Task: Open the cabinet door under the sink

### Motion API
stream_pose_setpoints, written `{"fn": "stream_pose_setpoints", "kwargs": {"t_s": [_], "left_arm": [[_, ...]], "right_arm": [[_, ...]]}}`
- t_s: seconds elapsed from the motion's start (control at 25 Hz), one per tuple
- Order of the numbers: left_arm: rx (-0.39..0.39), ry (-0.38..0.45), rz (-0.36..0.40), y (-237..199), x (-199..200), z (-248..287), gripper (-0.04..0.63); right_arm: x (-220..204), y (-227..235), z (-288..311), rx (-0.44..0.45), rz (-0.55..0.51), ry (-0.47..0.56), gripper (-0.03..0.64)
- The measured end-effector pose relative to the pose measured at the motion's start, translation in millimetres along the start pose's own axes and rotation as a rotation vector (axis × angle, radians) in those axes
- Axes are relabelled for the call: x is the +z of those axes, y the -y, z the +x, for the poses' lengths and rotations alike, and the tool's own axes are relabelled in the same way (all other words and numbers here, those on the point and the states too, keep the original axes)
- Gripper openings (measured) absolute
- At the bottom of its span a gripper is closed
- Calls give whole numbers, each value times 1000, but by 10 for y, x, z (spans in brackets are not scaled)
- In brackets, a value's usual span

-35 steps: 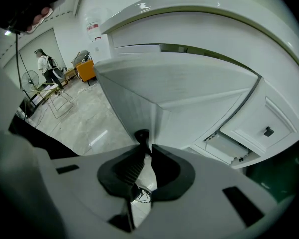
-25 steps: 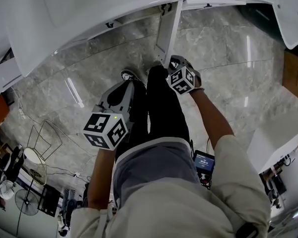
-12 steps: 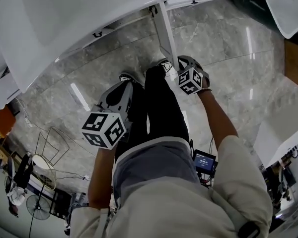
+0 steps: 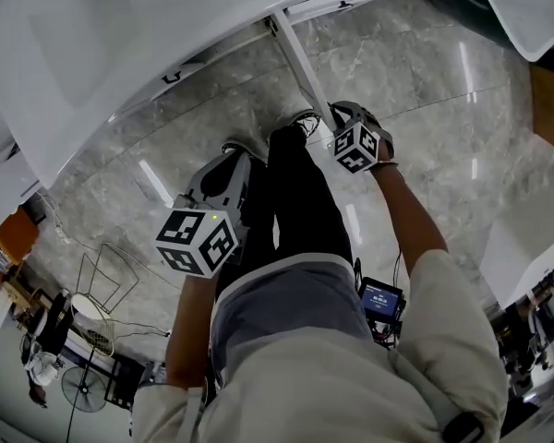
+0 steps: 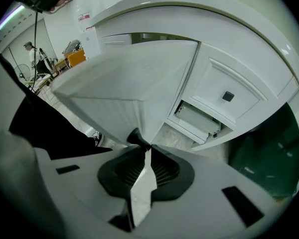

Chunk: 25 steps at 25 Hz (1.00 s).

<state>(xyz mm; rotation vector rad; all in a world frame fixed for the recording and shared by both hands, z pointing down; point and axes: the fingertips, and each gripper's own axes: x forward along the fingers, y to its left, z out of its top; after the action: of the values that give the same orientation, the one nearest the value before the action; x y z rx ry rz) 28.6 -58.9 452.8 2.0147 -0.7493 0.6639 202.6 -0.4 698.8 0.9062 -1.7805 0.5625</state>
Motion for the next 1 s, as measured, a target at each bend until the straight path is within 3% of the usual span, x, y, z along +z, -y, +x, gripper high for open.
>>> {"fn": "stream_pose_setpoints", "kwargs": {"t_s": [0.6, 1.0], "left_arm": [[-12, 30, 16, 170, 22, -177, -2], [47, 95, 125, 141, 36, -554, -2]], "right_arm": [[-27, -4, -330, -15, 342, 83, 34], [158, 104, -866, -66, 452, 159, 17]]}}
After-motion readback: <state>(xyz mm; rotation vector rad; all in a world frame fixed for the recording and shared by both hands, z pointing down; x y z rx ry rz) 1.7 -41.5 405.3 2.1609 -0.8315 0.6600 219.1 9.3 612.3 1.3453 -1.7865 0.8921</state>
